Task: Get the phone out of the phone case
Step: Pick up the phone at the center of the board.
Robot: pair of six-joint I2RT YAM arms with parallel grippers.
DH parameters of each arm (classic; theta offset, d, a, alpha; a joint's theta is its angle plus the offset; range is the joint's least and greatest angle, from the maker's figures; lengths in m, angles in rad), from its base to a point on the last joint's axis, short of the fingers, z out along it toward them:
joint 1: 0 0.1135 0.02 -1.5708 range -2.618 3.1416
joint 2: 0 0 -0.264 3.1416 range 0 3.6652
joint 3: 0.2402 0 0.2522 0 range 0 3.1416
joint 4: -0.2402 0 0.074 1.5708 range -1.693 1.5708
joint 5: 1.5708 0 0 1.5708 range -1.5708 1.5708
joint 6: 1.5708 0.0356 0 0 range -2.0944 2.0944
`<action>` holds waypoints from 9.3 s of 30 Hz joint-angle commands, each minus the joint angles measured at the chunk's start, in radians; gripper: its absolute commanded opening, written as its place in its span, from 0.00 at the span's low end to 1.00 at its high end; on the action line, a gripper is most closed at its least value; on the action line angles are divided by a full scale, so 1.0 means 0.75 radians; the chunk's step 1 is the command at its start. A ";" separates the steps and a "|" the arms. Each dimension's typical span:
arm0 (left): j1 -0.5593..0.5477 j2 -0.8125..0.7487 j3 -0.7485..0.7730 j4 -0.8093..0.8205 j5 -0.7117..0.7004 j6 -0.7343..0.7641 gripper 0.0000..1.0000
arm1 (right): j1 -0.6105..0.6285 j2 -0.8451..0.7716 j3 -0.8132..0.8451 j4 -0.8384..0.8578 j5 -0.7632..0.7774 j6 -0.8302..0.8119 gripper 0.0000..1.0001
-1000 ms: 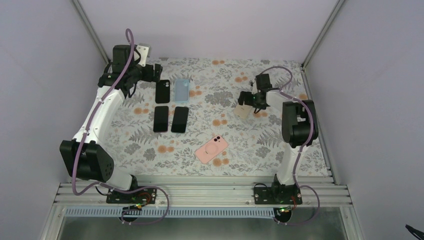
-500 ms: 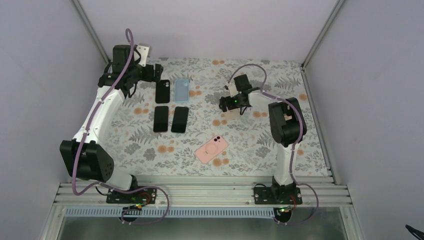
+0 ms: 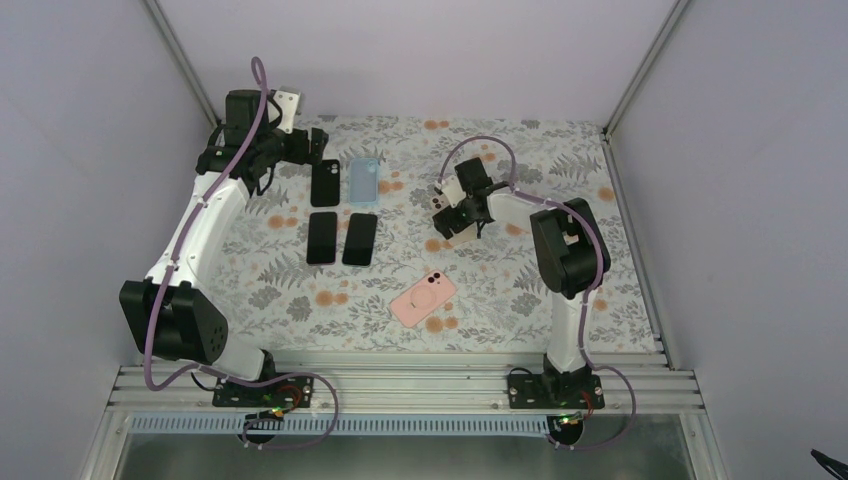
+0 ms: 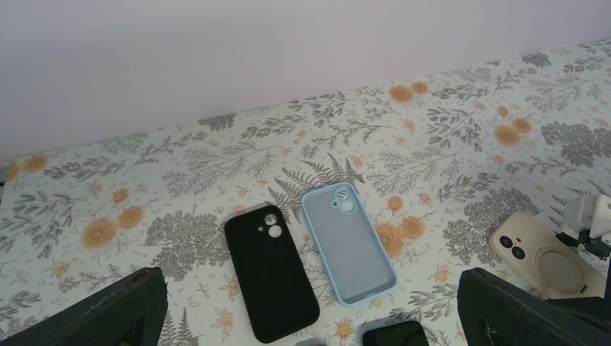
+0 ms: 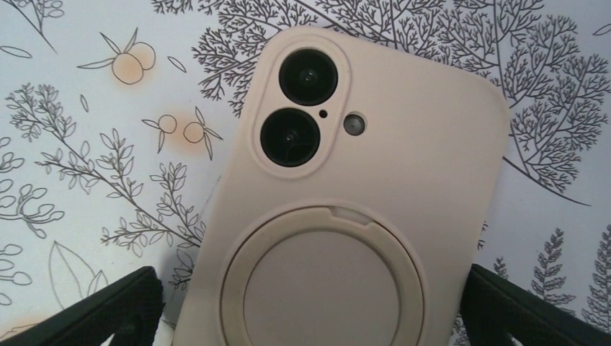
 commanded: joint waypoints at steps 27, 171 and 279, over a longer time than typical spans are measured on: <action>0.007 0.013 0.041 0.030 -0.090 -0.005 1.00 | -0.057 0.033 -0.030 -0.157 0.217 0.013 0.79; -0.199 0.204 -0.525 1.026 1.534 -1.201 0.02 | 0.414 -0.932 -0.084 -0.252 0.288 -0.463 0.99; -0.413 0.106 -0.073 1.296 1.162 -1.078 0.87 | -0.190 -0.841 0.110 0.974 -1.231 1.469 0.04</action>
